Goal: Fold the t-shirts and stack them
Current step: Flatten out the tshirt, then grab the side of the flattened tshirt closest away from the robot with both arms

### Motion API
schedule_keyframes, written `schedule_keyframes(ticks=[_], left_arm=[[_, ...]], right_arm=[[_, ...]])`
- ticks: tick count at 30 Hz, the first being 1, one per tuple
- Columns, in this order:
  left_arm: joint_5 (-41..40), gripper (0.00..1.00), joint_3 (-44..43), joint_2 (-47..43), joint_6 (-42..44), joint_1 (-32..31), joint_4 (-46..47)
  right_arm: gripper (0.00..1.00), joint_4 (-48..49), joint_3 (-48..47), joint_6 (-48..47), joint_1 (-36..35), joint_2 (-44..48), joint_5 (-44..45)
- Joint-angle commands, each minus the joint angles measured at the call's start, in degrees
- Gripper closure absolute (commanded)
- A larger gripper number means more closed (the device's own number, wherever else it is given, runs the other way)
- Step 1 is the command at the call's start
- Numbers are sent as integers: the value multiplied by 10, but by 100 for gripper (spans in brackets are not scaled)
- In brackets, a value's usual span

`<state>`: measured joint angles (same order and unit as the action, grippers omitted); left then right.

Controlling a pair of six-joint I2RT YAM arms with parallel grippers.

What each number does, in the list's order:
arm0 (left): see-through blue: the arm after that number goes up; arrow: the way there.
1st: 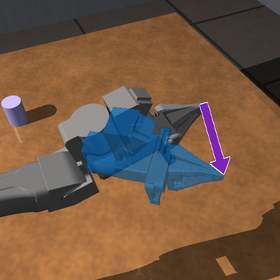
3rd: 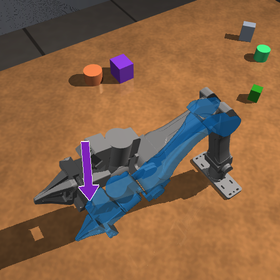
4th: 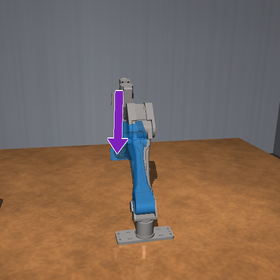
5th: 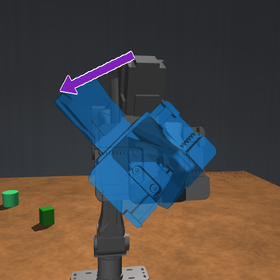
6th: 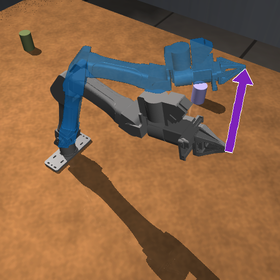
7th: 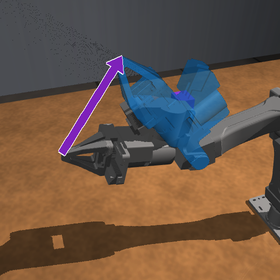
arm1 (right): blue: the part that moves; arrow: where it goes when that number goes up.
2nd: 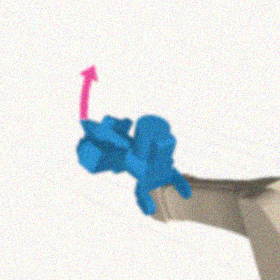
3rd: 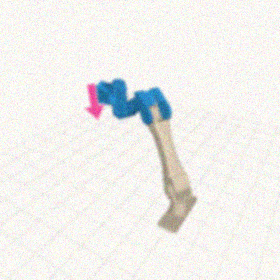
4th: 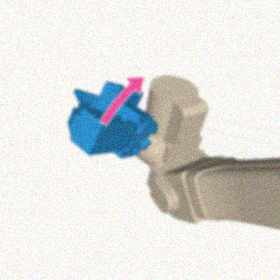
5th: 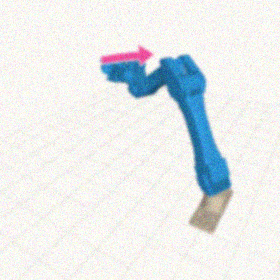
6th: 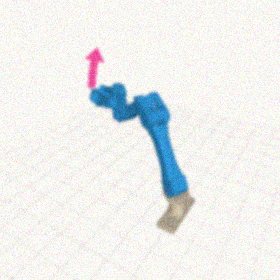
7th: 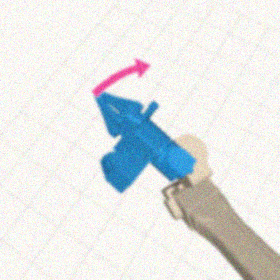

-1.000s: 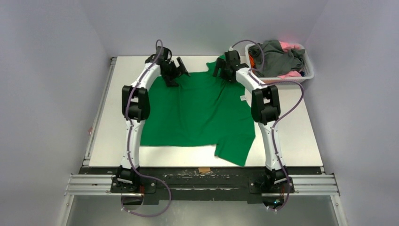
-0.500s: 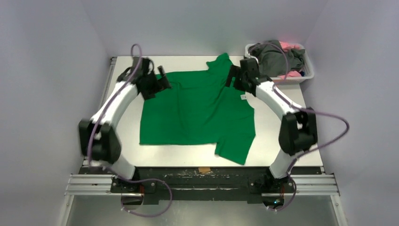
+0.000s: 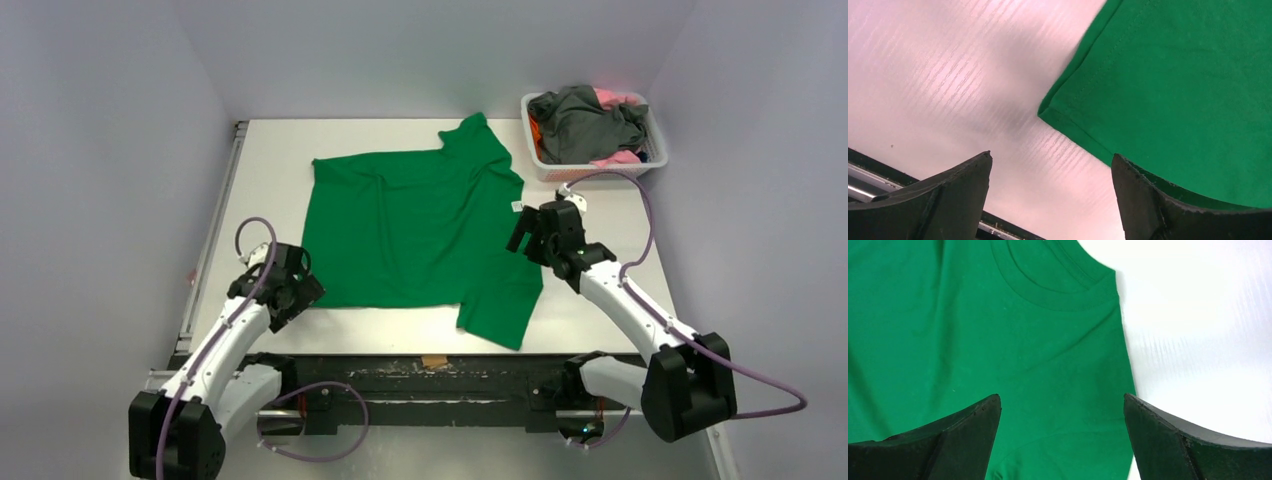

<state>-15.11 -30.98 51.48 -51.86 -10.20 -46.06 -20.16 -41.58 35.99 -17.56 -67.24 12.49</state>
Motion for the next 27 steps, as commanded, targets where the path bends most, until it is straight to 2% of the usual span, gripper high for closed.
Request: schedule_keyframes(ticks=[1, 8, 12, 15, 27], left_arm=[[-35, 17, -5, 43, -59, 3, 53], [-25, 49, -26, 159, -87, 6, 100], [-25, 63, -18, 183, -108, 6, 111], [-41, 64, -17, 186, -115, 6, 105], [-49, 82, -33, 211, -96, 6, 121]], right_arm=[[10, 26, -1, 10, 1, 26, -7], [11, 25, 3, 8, 1, 23, -6], [11, 24, 4, 8, 1, 22, -5], [11, 23, 3, 8, 1, 20, -5], [12, -8, -1, 12, 1, 28, 8]])
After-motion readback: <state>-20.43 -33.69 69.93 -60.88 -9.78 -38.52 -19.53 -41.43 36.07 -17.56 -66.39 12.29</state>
